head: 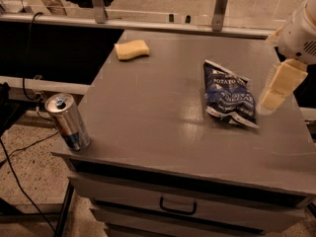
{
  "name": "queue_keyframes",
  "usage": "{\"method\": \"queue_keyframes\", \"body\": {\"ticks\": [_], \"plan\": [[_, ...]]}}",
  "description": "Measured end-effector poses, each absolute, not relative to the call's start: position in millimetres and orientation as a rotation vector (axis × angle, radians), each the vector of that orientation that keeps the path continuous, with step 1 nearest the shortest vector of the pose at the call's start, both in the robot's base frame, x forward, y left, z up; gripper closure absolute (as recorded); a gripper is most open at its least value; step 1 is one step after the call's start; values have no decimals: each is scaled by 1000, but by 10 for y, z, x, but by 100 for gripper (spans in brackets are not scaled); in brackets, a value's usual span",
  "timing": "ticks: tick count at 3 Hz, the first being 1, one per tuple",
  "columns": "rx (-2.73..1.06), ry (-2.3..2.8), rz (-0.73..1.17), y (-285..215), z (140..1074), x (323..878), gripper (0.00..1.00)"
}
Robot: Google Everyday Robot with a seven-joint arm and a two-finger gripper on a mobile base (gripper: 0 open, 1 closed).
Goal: Move blue chip bag near redbull can
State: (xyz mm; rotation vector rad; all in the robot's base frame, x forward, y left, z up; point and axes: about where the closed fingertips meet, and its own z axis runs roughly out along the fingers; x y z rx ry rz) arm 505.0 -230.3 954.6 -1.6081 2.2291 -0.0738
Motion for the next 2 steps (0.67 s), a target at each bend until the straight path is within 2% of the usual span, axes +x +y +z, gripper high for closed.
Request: {"method": "queue_keyframes", "body": {"ticks": [2], "plan": [[-1444, 2224, 44, -2409, 9275, 5754, 0]]}}
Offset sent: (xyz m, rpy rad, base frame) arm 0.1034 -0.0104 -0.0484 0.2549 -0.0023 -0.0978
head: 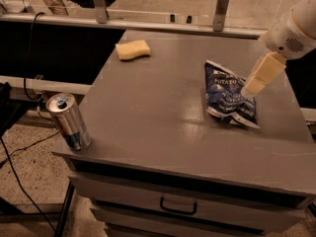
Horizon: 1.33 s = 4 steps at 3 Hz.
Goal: Move blue chip bag near redbull can
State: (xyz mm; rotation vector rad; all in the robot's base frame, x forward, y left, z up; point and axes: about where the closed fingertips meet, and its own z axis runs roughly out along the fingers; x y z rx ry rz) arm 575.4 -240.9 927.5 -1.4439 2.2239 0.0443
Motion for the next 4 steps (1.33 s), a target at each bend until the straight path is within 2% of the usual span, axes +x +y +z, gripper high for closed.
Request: {"method": "queue_keyframes", "body": {"ticks": [2, 4], "plan": [[-1452, 2227, 203, -2202, 8995, 5840, 0], [-1406, 2320, 187, -2261, 8471, 5825, 42]]}}
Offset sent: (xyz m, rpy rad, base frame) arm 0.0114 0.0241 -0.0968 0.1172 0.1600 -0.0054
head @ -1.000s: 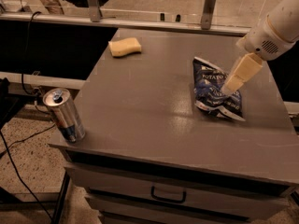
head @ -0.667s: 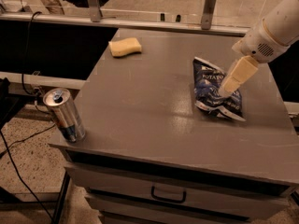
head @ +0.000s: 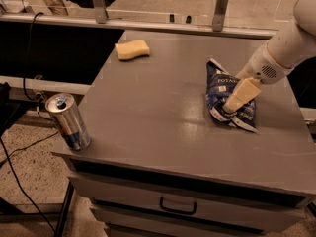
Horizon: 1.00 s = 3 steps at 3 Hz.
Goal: Move blue chip bag near redbull can
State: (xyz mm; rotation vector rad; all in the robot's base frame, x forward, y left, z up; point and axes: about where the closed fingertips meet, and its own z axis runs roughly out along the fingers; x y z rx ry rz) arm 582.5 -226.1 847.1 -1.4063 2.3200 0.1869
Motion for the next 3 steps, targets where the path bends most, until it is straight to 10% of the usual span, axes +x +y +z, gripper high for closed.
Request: {"method": "queue_keyframes", "body": {"ticks": [3], "plan": [[-1406, 2320, 186, -2262, 8568, 5825, 100]]}}
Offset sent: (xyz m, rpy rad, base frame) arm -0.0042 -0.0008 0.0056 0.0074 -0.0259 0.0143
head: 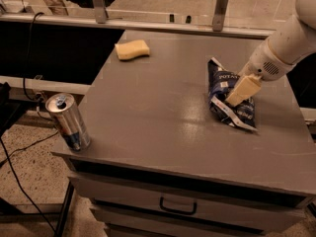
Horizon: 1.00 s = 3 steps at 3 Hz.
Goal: Move blue chip bag near redbull can
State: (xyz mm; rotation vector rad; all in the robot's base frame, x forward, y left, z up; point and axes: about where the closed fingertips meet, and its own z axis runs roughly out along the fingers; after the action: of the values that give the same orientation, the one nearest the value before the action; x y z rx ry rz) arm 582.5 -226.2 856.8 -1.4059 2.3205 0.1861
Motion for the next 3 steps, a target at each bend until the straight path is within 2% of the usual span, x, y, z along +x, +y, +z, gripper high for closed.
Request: {"method": "queue_keyframes", "body": {"ticks": [1, 3], "plan": [[-1467, 2238, 174, -2092, 8788, 5878, 100], [-1650, 1998, 208, -1448, 9249, 6027, 100]]}}
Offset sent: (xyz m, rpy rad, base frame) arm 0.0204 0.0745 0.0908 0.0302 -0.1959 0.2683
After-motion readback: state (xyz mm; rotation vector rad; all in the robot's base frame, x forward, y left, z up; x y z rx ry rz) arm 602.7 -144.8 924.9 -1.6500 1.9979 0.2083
